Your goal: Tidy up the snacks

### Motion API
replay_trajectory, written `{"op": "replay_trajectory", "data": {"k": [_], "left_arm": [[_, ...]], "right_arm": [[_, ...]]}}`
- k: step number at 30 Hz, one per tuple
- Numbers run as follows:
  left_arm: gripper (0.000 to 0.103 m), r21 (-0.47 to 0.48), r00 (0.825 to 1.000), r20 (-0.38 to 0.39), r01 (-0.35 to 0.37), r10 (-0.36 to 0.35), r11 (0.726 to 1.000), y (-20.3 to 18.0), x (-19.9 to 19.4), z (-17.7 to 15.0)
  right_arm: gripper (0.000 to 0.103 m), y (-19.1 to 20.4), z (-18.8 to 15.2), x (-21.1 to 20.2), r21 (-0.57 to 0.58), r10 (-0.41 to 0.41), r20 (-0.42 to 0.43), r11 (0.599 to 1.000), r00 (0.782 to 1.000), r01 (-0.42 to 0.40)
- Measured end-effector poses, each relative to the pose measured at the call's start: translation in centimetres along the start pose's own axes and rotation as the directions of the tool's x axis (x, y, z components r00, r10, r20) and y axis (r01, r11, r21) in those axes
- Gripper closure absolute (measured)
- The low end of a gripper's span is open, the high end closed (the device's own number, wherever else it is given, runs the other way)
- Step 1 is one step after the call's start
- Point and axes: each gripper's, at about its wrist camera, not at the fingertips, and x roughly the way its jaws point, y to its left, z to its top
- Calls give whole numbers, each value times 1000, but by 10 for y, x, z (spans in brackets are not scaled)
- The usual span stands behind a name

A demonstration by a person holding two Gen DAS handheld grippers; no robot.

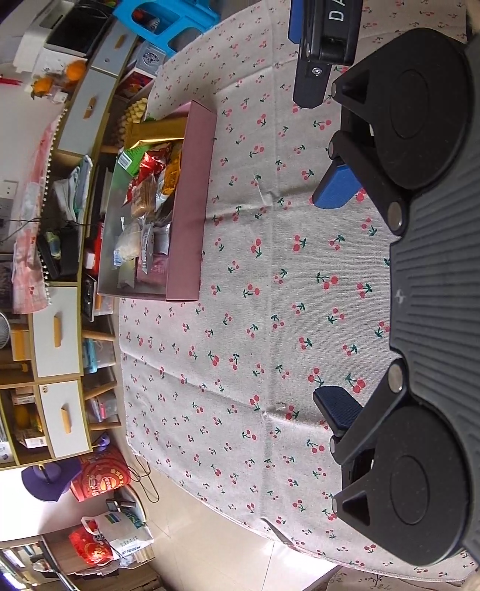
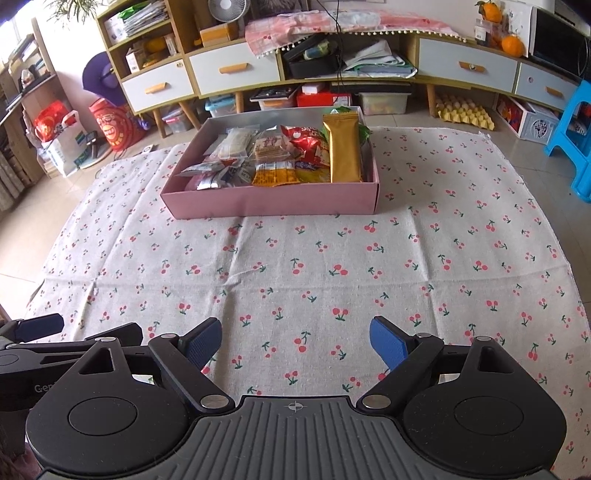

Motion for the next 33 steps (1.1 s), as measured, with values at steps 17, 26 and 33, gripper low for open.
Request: {"op": "replay_trajectory", "data": {"k": [17,26,33], "left_arm": [[1,30,999,51,-1,-1,1000,-5,-6,1],[1,30,998,56,-4,2,1000,-5,-7,2],[1,30,998,57,-5,3,1000,-5,-7,2]], "right_arm": [[14,1,-1,0,-3,0,2,1000,1000,0],[14,1,-1,-1,-3,0,4,1000,1000,0],[14,1,-1,-1,-3,0,4,1000,1000,0]]}}
